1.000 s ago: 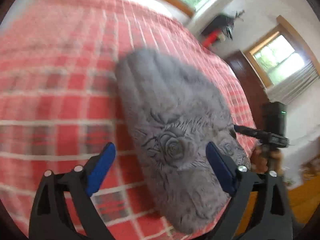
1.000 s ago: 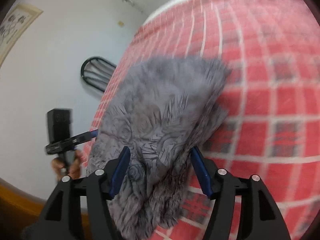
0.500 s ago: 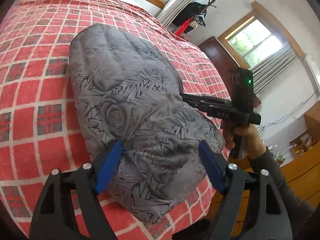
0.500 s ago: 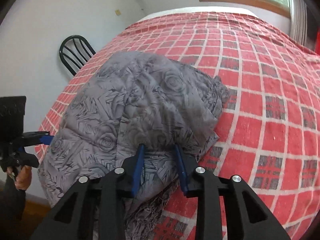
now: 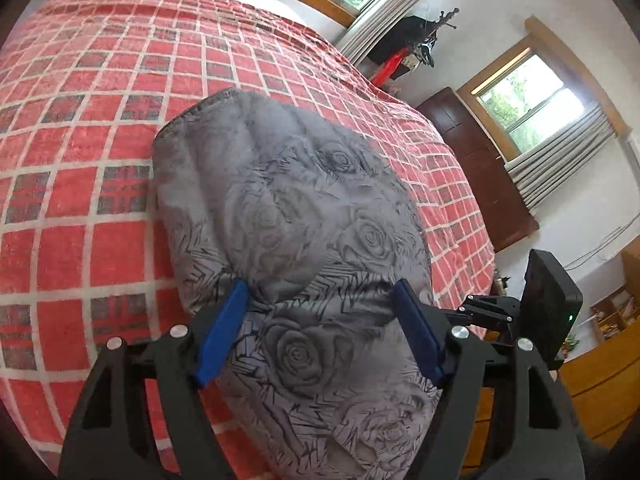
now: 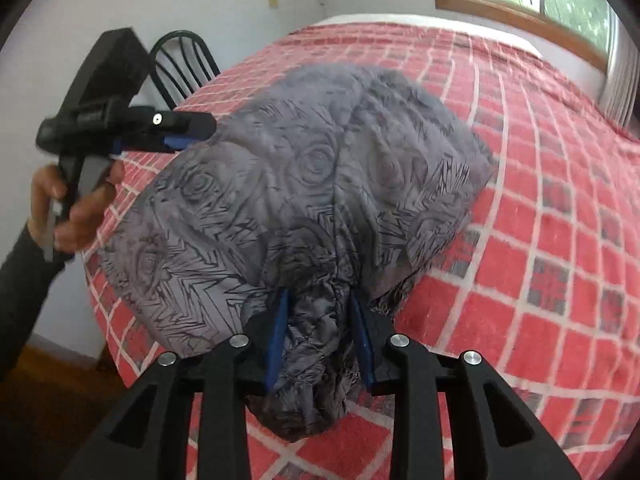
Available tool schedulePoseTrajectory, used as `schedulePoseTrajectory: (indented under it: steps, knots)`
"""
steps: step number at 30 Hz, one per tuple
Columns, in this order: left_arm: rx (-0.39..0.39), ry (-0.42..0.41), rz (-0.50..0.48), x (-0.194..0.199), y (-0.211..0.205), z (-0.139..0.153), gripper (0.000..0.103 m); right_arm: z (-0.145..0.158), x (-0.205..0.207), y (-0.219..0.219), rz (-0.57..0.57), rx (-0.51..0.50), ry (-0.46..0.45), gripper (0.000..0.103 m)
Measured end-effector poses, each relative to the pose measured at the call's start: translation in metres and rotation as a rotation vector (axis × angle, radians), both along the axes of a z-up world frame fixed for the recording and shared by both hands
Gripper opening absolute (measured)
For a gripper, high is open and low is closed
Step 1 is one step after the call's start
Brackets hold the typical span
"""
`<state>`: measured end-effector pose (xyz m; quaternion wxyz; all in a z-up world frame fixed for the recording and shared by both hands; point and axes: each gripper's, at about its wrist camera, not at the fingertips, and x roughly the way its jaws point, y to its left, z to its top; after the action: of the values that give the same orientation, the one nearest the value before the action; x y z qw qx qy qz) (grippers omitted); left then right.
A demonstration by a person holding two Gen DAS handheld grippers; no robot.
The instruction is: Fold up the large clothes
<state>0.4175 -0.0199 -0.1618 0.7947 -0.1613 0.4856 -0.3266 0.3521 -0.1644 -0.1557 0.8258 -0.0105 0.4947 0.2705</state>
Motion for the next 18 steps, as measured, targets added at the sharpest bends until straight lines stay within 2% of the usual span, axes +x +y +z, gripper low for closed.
schedulePoseTrajectory:
  steps: [3, 5, 7, 9, 11, 13, 16, 18]
  knots:
    - [-0.041, -0.002, 0.015, -0.009, 0.018, 0.015, 0.072, 0.019, -0.005, -0.006, -0.005, 0.005, -0.035, 0.029]
    - [-0.054, -0.053, 0.021, -0.024, 0.027, 0.033, 0.072, 0.035, -0.022, -0.013, -0.006, 0.045, -0.065, 0.03]
    - [-0.103, -0.08, -0.012, -0.05, 0.032, 0.044, 0.072, 0.044, -0.042, -0.013, 0.004, 0.061, -0.091, 0.03]
    - [-0.091, -0.086, -0.035, -0.065, 0.026, 0.04, 0.072, 0.039, -0.048, -0.006, 0.007, 0.05, -0.095, 0.03]
    - [-0.048, -0.049, -0.047, -0.069, 0.015, 0.018, 0.072, 0.021, -0.046, -0.003, -0.009, -0.007, -0.081, 0.03]
    - [-0.037, -0.036, -0.045, -0.07, 0.009, 0.0, 0.072, 0.005, -0.038, -0.003, -0.018, -0.004, -0.045, 0.031]
    - [-0.041, -0.056, -0.029, -0.078, 0.011, 0.005, 0.073, 0.008, -0.041, -0.003, -0.03, -0.004, -0.055, 0.034]
    - [-0.043, -0.075, -0.022, -0.091, 0.016, 0.015, 0.08, 0.015, -0.044, -0.004, -0.038, 0.001, -0.065, 0.036]
